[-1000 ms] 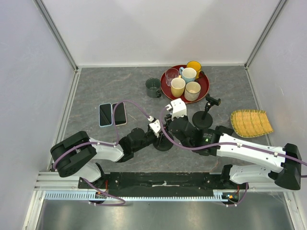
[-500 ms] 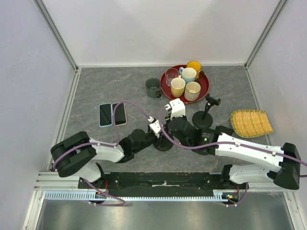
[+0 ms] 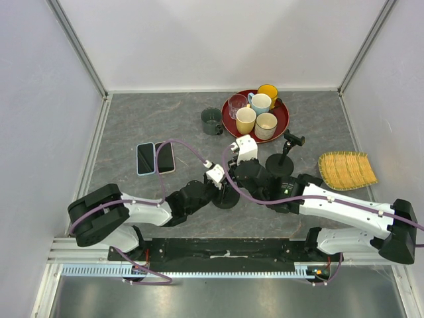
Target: Remove the phone from the phone stand
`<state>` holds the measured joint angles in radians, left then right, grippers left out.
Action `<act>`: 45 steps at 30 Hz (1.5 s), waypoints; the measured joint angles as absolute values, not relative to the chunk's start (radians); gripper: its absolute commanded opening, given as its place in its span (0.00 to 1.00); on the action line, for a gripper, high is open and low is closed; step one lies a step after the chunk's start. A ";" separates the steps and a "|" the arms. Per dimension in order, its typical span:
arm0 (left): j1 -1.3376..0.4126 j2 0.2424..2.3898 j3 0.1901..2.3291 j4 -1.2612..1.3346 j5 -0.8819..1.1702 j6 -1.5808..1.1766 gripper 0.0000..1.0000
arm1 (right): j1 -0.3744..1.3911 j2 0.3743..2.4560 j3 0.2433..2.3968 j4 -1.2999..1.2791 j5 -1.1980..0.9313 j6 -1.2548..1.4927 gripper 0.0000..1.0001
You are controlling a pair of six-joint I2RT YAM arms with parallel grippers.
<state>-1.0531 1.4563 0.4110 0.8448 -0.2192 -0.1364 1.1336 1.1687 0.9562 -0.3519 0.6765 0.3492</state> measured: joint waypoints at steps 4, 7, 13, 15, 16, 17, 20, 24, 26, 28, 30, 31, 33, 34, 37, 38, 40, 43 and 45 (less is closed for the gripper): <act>-1.056 1.441 0.420 0.803 -0.246 -0.160 0.02 | 1.133 1.169 0.957 -0.354 0.677 0.364 0.00; -1.056 1.435 0.431 0.771 -0.258 -0.186 0.02 | 1.132 1.175 0.964 -0.363 0.680 0.375 0.00; -1.048 1.399 0.440 0.699 -0.263 -0.236 0.02 | 1.132 1.184 0.973 -0.376 0.690 0.417 0.00; -1.047 1.387 0.440 0.681 -0.268 -0.245 0.02 | 1.132 1.189 0.979 -0.383 0.699 0.442 0.00; -1.045 1.382 0.440 0.673 -0.270 -0.251 0.02 | 1.132 1.190 0.981 -0.386 0.707 0.455 0.00; -1.044 1.377 0.440 0.667 -0.270 -0.257 0.02 | 1.132 1.190 0.983 -0.390 0.715 0.470 0.00; -1.038 1.366 0.440 0.653 -0.270 -0.272 0.02 | 1.134 1.190 0.984 -0.400 0.735 0.514 0.00; -1.022 1.353 0.436 0.643 -0.258 -0.299 0.02 | 1.135 1.190 0.984 -0.411 0.759 0.585 0.00; -1.012 1.340 0.430 0.637 -0.247 -0.310 0.02 | 1.135 1.188 0.984 -0.414 0.765 0.616 0.00; -1.003 1.327 0.420 0.636 -0.229 -0.321 0.02 | 1.136 1.187 0.984 -0.420 0.768 0.648 0.00; -0.996 1.316 0.411 0.637 -0.217 -0.329 0.02 | 1.137 1.185 0.984 -0.427 0.770 0.677 0.00; -0.994 1.312 0.408 0.638 -0.214 -0.333 0.02 | 1.137 1.183 0.984 -0.431 0.772 0.690 0.00; -0.992 1.306 0.403 0.638 -0.208 -0.345 0.02 | 1.138 1.179 0.984 -0.439 0.773 0.709 0.00; -0.992 1.304 0.402 0.639 -0.206 -0.351 0.02 | 1.138 1.177 0.984 -0.443 0.773 0.716 0.00; -0.987 1.297 0.395 0.640 -0.199 -0.365 0.02 | 1.136 1.177 0.984 -0.450 0.773 0.738 0.00; -0.984 1.294 0.393 0.641 -0.197 -0.369 0.02 | 1.135 1.176 0.984 -0.450 0.773 0.744 0.00; -0.980 1.287 0.389 0.643 -0.194 -0.373 0.02 | 1.131 1.171 0.984 -0.453 0.772 0.757 0.00; -0.972 1.282 0.384 0.654 -0.170 -0.386 0.02 | 1.121 1.158 0.984 -0.463 0.766 0.763 0.00; -0.963 1.276 0.382 0.667 -0.152 -0.399 0.02 | 1.108 1.145 0.984 -0.469 0.756 0.768 0.00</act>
